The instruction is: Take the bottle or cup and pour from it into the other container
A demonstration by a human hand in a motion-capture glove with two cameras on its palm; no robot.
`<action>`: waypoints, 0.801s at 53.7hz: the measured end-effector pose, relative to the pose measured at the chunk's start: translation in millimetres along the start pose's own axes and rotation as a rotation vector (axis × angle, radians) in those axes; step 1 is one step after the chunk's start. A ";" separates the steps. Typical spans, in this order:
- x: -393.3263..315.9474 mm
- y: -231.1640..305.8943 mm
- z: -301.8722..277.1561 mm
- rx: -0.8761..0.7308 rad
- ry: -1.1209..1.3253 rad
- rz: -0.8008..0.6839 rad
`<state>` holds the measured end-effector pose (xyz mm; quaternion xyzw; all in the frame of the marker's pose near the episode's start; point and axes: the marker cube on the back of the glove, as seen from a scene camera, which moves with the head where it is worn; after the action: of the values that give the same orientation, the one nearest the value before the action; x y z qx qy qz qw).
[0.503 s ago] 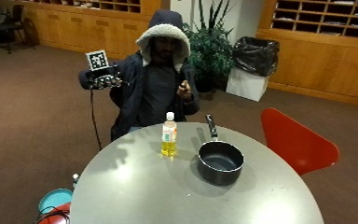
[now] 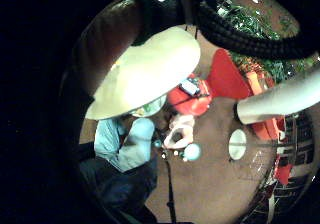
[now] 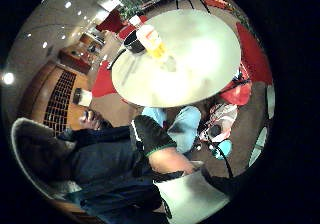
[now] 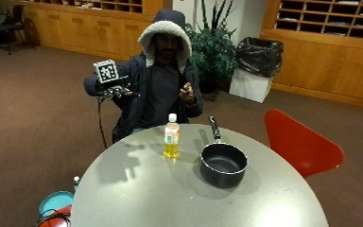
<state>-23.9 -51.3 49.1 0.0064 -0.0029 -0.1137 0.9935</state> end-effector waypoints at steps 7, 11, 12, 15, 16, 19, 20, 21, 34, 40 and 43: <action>-4.8 -28.0 25.9 -0.098 -0.026 -0.113; -7.9 -43.1 42.0 -0.123 -0.010 -0.119; -8.4 -46.6 46.3 -0.120 -0.004 -0.126; -11.5 -55.9 58.8 -0.109 0.002 -0.123; -13.2 -59.0 62.0 -0.120 -0.001 -0.115; -18.5 -66.0 69.4 -0.169 -0.018 -0.090; -19.9 -68.3 72.0 -0.175 -0.023 -0.087; -21.3 -71.3 74.8 -0.176 -0.028 -0.088; -47.8 -114.9 114.4 -0.189 -0.290 -0.075; -65.0 -134.5 138.4 -0.159 -0.500 -0.067; -75.5 -151.7 147.1 -0.175 -0.602 -0.061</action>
<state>-132.8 -183.7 193.8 -0.1127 -0.2867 -0.1403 0.9410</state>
